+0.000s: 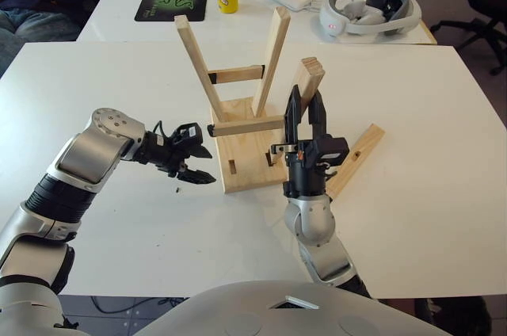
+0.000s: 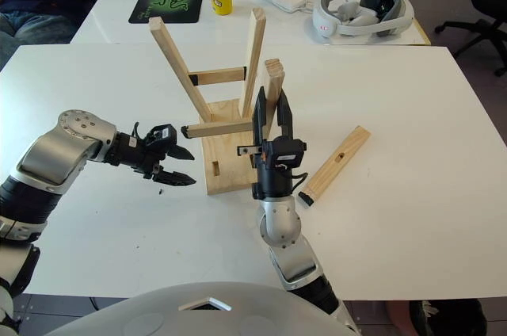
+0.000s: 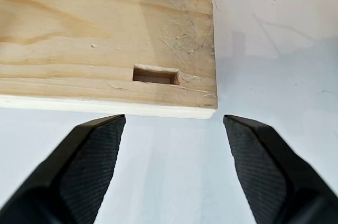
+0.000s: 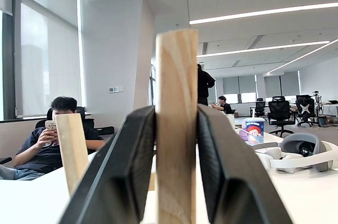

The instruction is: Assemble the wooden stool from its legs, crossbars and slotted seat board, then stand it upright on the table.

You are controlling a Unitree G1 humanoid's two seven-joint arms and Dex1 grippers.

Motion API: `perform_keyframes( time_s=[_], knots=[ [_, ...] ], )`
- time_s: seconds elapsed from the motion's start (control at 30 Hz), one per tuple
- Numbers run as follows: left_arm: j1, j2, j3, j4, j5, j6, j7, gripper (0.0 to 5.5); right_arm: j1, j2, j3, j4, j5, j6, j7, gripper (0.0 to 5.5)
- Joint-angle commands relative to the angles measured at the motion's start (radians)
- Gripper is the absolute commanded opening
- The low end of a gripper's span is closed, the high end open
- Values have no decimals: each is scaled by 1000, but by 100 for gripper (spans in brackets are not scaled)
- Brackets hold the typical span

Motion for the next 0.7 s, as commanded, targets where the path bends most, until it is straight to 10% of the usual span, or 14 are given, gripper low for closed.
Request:
perform_keyframes(
  time_s=[0.03,0.7],
  knots=[
    [-10,10,1,-5,12,0,-4,345,85,93,84,-15,39,3,14,107],
    [-17,11,3,11,23,-3,-26,345,189,0,65,-145,94,46,98,107]
  ],
)
